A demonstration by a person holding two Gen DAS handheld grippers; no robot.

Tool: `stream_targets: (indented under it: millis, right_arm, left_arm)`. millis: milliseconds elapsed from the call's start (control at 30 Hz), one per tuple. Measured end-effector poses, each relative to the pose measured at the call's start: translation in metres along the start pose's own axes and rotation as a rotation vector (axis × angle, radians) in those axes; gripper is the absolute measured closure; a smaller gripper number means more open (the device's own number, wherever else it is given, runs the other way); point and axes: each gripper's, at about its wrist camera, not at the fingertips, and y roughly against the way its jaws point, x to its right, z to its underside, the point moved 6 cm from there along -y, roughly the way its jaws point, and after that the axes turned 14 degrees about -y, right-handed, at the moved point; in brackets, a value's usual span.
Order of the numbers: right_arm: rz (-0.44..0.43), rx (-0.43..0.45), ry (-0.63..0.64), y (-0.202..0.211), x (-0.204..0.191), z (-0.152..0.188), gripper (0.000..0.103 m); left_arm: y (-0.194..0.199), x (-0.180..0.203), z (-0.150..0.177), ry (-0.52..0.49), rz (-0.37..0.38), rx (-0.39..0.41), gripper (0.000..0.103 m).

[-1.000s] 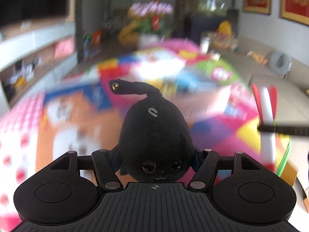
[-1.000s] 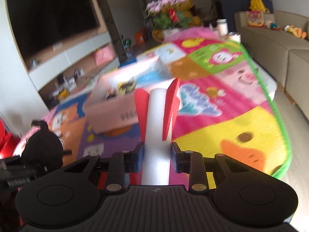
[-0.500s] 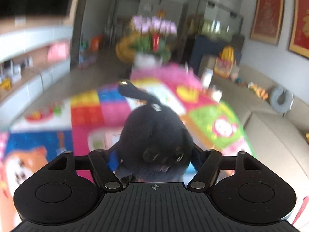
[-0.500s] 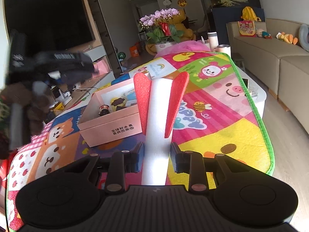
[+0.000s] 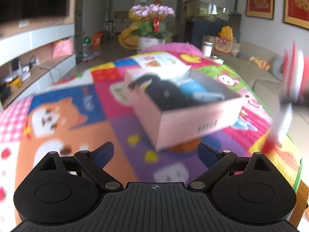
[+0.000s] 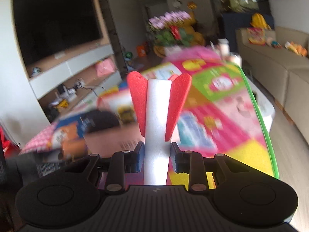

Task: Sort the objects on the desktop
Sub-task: 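Drop the plush cat into the pink box with the left tool while the right drops the marker in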

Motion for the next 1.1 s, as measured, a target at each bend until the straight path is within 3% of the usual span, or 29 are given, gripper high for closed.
stream_targets:
  millis: [133,300,400,467,567,733,933,1100]
  right_arm:
    - [-0.085,-0.024,0.028,-0.017,-0.033,-0.058,0.075]
    - [-0.01,-0.144,0.147,-0.085,-0.073,-0.103,0.075]
    - [0.053,-0.264,0.169,-0.143,-0.083,-0.094,0.075]
    - [0.101,-0.329,0.186,-0.177,-0.085,-0.076,0.075]
    - [0.16,-0.348,0.199,-0.205,-0.082,-0.056,0.075]
    - [0.172,-0.335,0.245,-0.206,-0.083,-0.042,0.075]
    - [0.183,-0.324,0.313,-0.197,-0.082,-0.039,0.075]
    - [0.174,-0.318,0.342,-0.164,-0.069,-0.041,0.075]
  left_arm:
    - [0.008,-0.001,0.022,0.05,0.05,0.001,0.005]
    - [0.009,0.002,0.035,0.04,0.087,0.032,0.003]
    - [0.004,-0.002,0.028,0.114,0.147,0.041,0.003]
    - [0.001,-0.006,0.016,0.102,0.102,0.077,0.003]
    - [-0.006,-0.019,0.0,0.12,0.019,0.119,0.003]
    - [-0.011,-0.037,-0.002,0.227,0.014,0.156,0.002]
    - [-0.011,-0.038,0.003,0.212,0.053,0.173,0.002]
    - [-0.007,-0.032,0.005,0.185,0.069,0.186,0.002]
